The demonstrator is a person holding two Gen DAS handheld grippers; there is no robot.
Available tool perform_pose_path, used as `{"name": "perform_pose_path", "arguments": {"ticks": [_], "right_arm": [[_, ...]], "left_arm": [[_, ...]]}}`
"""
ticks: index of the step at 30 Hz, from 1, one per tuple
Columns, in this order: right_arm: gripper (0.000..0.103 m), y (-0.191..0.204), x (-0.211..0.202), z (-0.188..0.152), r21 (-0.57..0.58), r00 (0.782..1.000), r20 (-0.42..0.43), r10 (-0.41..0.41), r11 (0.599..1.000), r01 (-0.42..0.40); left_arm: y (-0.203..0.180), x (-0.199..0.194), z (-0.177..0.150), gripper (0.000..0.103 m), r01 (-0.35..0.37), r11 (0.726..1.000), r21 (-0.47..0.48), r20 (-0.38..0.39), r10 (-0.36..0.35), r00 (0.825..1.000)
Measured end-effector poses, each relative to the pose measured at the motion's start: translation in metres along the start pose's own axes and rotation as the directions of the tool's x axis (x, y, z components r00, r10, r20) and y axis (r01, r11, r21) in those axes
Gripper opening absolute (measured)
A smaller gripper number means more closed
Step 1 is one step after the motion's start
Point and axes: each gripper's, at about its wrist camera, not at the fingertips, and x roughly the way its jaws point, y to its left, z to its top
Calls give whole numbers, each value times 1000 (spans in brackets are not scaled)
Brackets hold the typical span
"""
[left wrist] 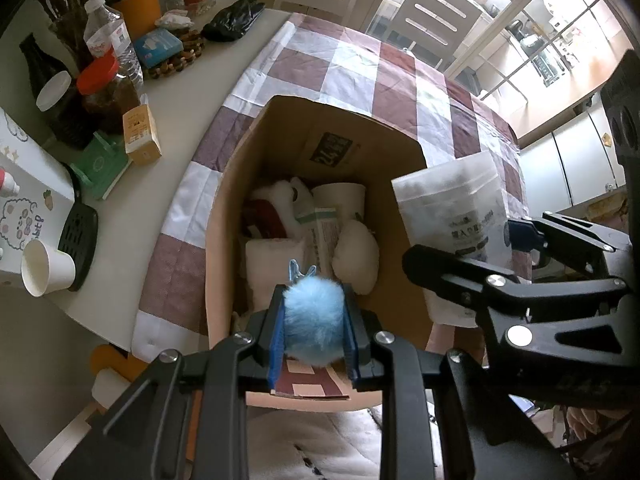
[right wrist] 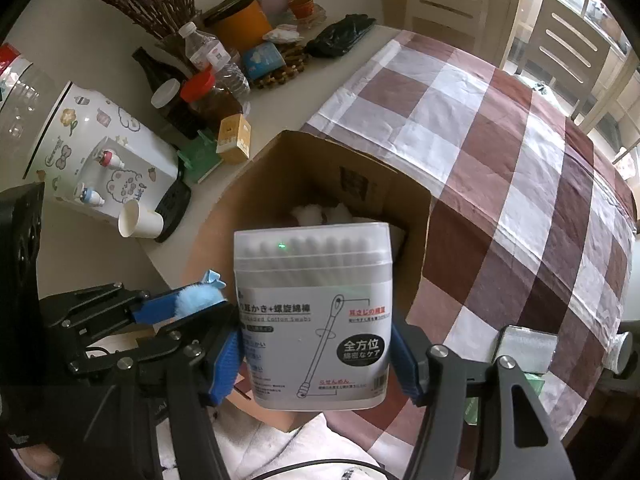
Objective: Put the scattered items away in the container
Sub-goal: 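Open both tools to drop the pompom and cotton-swab box into the box, then move both tools over the tablecloth toward the green BRICKS box and clear phone case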
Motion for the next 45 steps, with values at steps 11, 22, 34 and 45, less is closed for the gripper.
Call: {"name": "perform_pose_path", "arguments": {"ticks": [11,22,34,45], "right_arm": [[65,3,4,10,-22,1000,-4,3,1000,-3],[71,19,-11,23,-131,999,50,-7,991,14],[72,-1,-31,12,-75,996,90,-12,997,19],[72,-50,-36,-42,95,998,51,-49,994,44]], "left_arm": [[0,2,6,28,-7,1000,-1,-1,7,1000],[-3,-8,7,70,-25,999,-31,22,25,999],[-23,-13,-1,70,-32,999,-1,22,32,999],[-62,-6,-11,70,-33,995,90,-4,34,999]]}}
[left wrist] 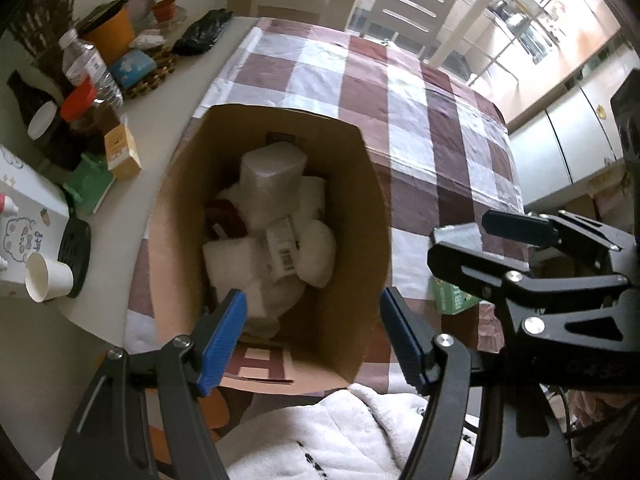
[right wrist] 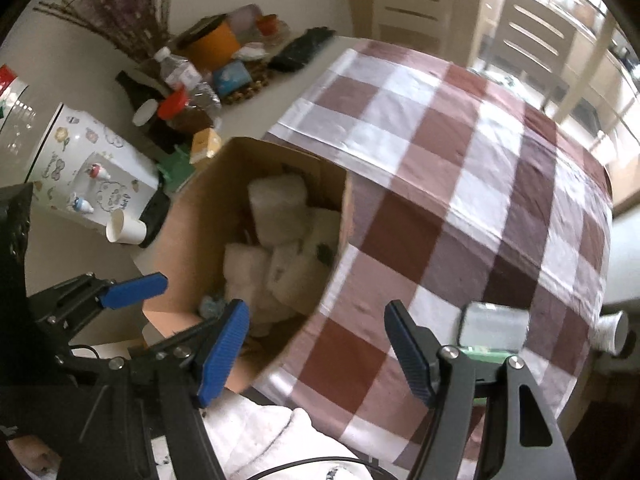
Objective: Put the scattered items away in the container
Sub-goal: 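Move both tools over the tablecloth toward the green BRICKS box and clear phone case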
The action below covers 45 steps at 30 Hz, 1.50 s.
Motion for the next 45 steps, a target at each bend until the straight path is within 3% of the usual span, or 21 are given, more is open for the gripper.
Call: {"name": "perform_pose_path", "arguments": {"ticks": [28,45], "right_arm": [[72,-99,-29,-90,272,998,8,-63,960,59],[72,-192,-28,-179,552,998,-18,-68,831,66]], "left_arm": [[-105,25,-16,72,36,978,207,-74,-21,997],[-211,72,-23,72,109,918,382,-172,-45,984]]}}
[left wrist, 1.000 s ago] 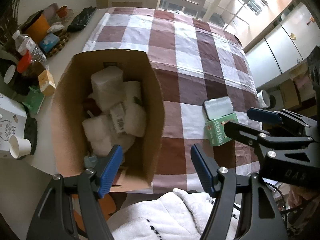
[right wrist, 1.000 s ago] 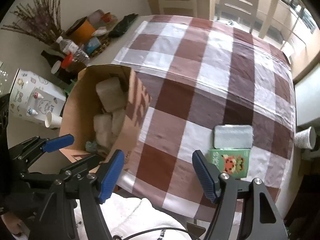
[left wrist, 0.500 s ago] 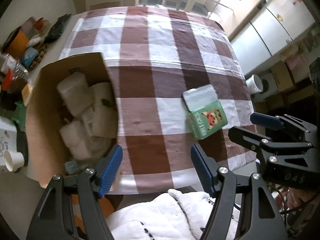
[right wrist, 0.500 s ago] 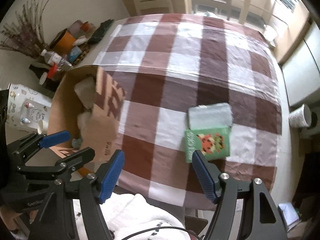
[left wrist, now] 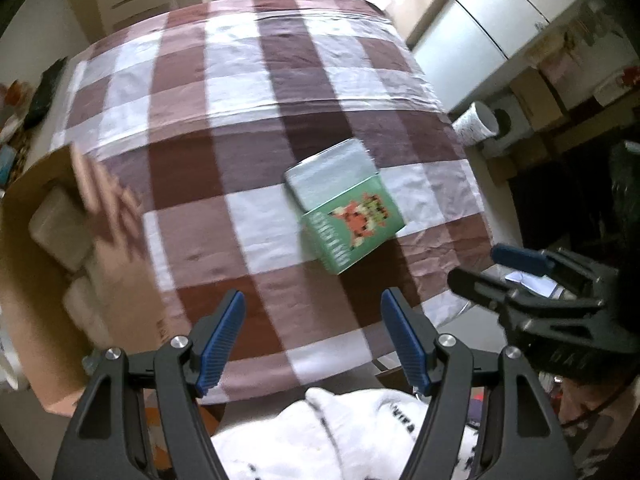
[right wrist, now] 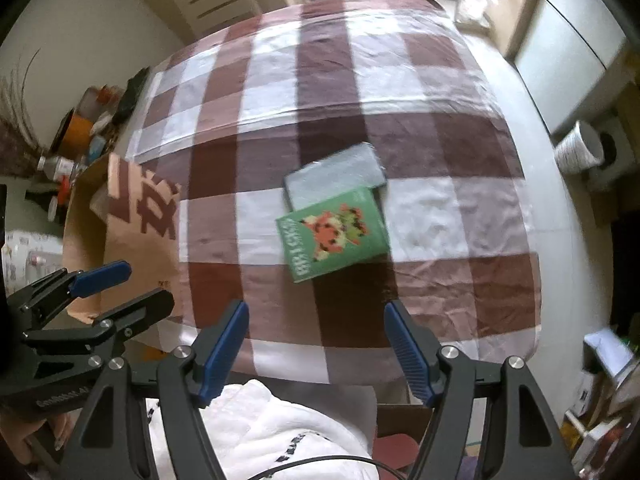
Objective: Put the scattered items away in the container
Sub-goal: 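Move both tools over the tablecloth toward the green BRICKS box and clear phone case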
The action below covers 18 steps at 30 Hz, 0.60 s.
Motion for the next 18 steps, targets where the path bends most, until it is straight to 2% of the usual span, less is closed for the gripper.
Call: {"name": "perform_pose_path", "arguments": {"ticks": [3,8,10,12,15,18], "right_arm": [[72,-19,6,-3,54,1000,1,10,999,-10],[72,-51,21,-7,140,999,-9,31,990,-29],[72,-61,26,-8,170,999,-16,39,985,-36],[72,-71,31,-9,199,999,-24,43,979,-38],[72,-87,34,-10,229,999,-30,40,973,-32],[72,-104,37,-10,260,999,-39,26,966,-15]], "left_arm": [[-14,14,21,72,-1,1000,21,-1,1,1000],[-24,50,51,74,-45,998,46,-20,46,999],[-30,69,59,76,-66,994,87,-27,69,997],[-41,90,62,76,-60,984,168,-41,68,997],[-64,114,55,76,-21,941,339,-61,45,997],[-86,136,42,76,-49,864,502,-53,87,995]]}}
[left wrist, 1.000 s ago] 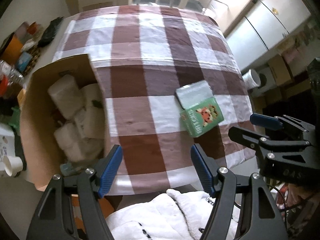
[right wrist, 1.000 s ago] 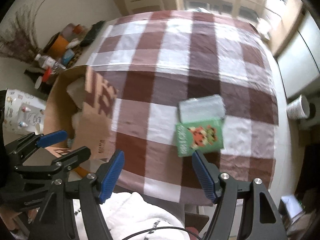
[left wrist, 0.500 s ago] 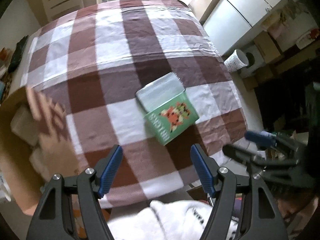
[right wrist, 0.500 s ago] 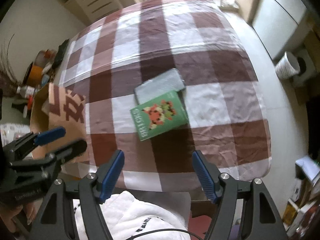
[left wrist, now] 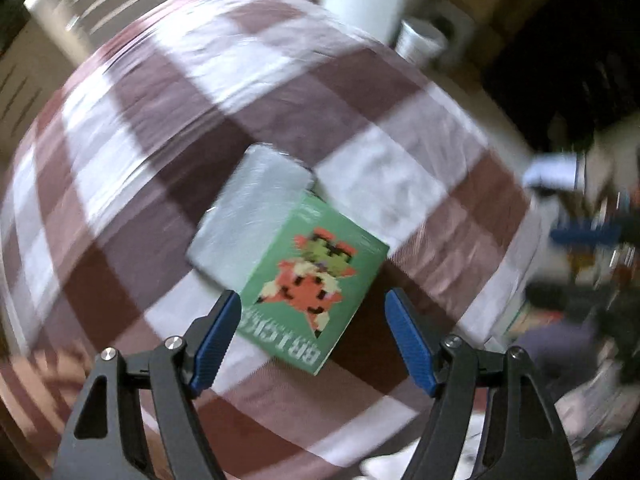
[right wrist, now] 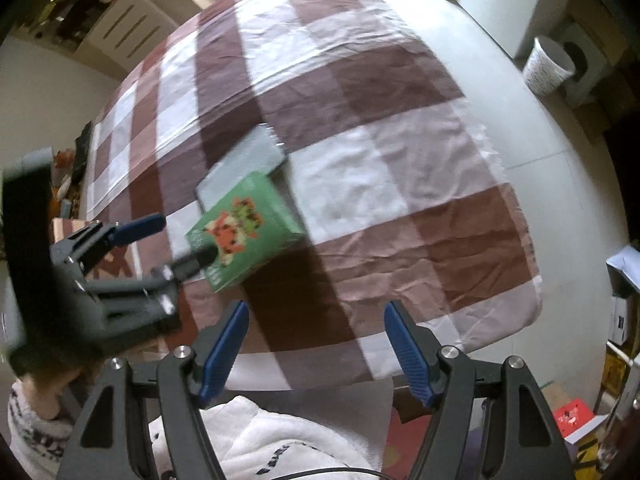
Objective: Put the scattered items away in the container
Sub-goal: 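Move both tools over the tablecloth toward the green BRICKS box and clear phone case, then grasp the green BRICKS box with the left tool while the right tool grasps the clear phone case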
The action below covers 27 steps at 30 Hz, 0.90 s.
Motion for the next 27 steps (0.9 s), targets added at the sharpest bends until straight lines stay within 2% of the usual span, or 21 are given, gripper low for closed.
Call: {"name": "perform_pose_path", "arguments": {"ticks": [2,5,12,18,22,24,27], "right_arm": [[72,-10,2,3,22,1000,-6,-7,1000,7],[72,-21,5,7,46,1000,-14,-9,999,10],[72,-27,14,19,37,999,-32,-16,999,17],[72,-15,16,53,-95,998,-11,-61,994,59],[72,-3,17,86,-222,997,11,-70,972,71],[72,7,21,107,-319,997,18,-76,945,78],[72,28,35,136,-466,992,27,-123,877,122]], "left_arm": [[-9,17,1,76,-37,998,59,-18,38,999],[-11,40,4,77,-92,992,89,-48,96,994],[-7,48,13,82,-56,992,116,-28,60,998],[-13,48,11,82,-58,981,185,-12,61,998],[-15,52,8,85,-35,978,206,-2,36,999],[-13,55,10,87,5,984,181,-12,-3,1000],[-11,56,5,88,25,990,138,9,-26,1000]]}}
